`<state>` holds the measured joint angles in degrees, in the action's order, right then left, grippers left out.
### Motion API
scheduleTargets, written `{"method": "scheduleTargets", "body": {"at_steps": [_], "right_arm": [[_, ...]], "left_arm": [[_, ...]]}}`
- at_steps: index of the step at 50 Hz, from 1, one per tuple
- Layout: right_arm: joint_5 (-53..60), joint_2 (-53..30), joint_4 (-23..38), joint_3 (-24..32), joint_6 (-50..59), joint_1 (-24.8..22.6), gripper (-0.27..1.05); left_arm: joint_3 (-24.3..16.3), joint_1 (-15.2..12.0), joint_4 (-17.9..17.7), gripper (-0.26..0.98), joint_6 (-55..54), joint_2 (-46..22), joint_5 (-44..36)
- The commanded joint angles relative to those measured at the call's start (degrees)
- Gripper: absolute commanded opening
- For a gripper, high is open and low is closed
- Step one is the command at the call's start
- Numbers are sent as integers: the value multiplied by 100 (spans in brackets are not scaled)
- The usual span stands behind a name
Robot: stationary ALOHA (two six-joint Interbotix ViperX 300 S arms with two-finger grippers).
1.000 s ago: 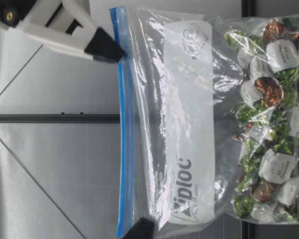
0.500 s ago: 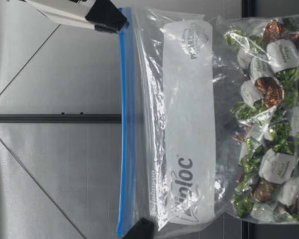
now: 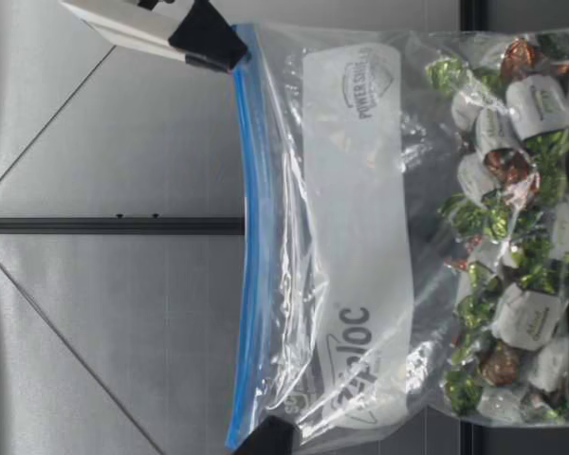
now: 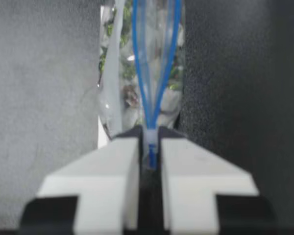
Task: Slide open the ziploc bag.
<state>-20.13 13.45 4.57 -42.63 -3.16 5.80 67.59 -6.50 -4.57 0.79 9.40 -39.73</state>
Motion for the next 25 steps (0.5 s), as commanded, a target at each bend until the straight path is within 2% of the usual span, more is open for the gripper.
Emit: {"method": "scheduleTargets", "body": {"at_steps": [1,6,13,25], "right_arm": [[193,167,-9,-9,53,35,16],[352,193,-9,-114,62,44,25],[721,308,-9,-264,62,35,27],[2030,668,-18,-686,62,44,27]], "left_arm": [[-132,-9,9,21,9,97,-62],[-193,-9,35,38,18,97,-62],[-264,-9,158,36,18,176,-70],[-290,-9,316,36,44,659,-88]]}}
